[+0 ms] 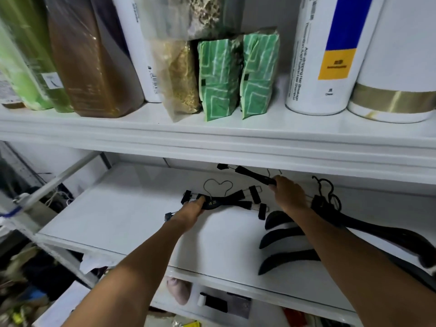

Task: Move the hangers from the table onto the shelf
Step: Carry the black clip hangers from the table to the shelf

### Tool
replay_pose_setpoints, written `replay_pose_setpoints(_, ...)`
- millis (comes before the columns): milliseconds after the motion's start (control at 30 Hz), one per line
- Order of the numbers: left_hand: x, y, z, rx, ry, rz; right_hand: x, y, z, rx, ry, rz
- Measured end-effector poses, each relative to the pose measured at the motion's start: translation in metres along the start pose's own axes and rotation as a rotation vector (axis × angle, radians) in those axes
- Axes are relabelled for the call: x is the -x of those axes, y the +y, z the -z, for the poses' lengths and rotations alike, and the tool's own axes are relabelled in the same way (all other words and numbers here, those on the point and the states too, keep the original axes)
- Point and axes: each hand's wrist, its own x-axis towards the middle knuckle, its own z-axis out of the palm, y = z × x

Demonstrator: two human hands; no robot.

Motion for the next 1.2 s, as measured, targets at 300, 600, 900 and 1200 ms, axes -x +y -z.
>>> replay_pose_setpoints(300,-0.006,0.019,0.007,-0.298,-0.032,-0.035,-0.006,-0.004,0.000,-0.066,0.040,-0.016)
replay_pose_setpoints(600,-0.019,0.008,0.006,-0.433,-0.004,-0.171,0.002,-0.012,0.009,-0.051,0.039,-0.095)
replay_pose_setpoints(900,-0.023,-0.036,0.012,-0.010,-0.011,-0.138,-0.002,-0.050,-0.007,0.017,0.073,-0.154)
replay_pose_setpoints(1200,-0.035,-0.037,0.025,0.420,0.004,-0.063,-0.007,-0.090,-0.009,-0.299,0.026,-0.293)
